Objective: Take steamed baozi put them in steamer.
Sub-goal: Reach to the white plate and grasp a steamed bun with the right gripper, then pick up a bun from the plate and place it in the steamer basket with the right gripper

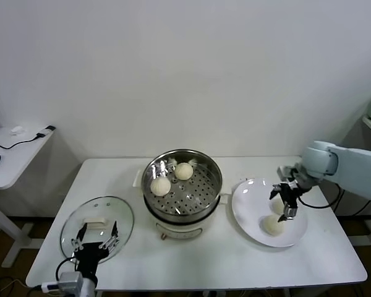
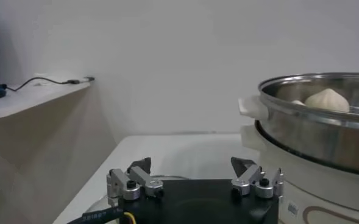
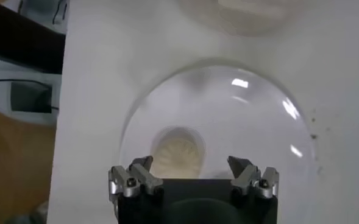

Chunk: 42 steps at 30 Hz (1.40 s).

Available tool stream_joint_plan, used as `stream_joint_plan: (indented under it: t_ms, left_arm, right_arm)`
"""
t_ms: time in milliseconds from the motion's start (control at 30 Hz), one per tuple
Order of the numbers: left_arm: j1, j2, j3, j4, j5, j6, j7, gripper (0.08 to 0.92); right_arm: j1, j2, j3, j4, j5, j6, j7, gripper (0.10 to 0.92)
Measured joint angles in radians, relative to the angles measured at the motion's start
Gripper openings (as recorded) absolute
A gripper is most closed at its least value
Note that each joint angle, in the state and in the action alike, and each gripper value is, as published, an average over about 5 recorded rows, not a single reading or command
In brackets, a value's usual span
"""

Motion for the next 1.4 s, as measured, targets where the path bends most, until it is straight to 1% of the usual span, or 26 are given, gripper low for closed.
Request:
stream_joint_plan:
  t_ms: [567,667,767,867,1133,1400]
  left_arm:
    - [-0.009,0.005,-0.006,0.011,-0.003,0.006,-0.001,0.823]
    - [-0.009,0.005,-0.006,0.01,-0.003,0.007,-0.001,0.823]
    - [-0.007,0.004,-0.004,0.007,-0.003,0.008,-0.002,0.823]
    - [-0.005,0.004,-0.002,0.003,-0.003,0.008,-0.002,0.823]
    - [0.002,0.003,0.007,-0.011,-0.001,0.01,-0.002,0.823]
    - [0.01,0.004,0.012,-0.033,0.001,0.011,0.0,0.823]
  right_arm:
    - [-0.186,0.05,0.11,-0.084,-0.063,-0.032,0.05,0.822]
    - [-0.195,0.053,0.115,-0.087,-0.073,-0.034,0.052,0.782]
    - [-0.198,0.053,0.117,-0.085,-0.079,-0.034,0.052,0.719]
    - [-0.19,0.051,0.117,-0.076,-0.08,-0.032,0.049,0.699]
    - [-0.068,0.065,0.087,-0.053,-0.104,0.015,-0.01,0.696]
    - [0.196,0.176,0.063,-0.052,-0.075,0.169,-0.121,0.696]
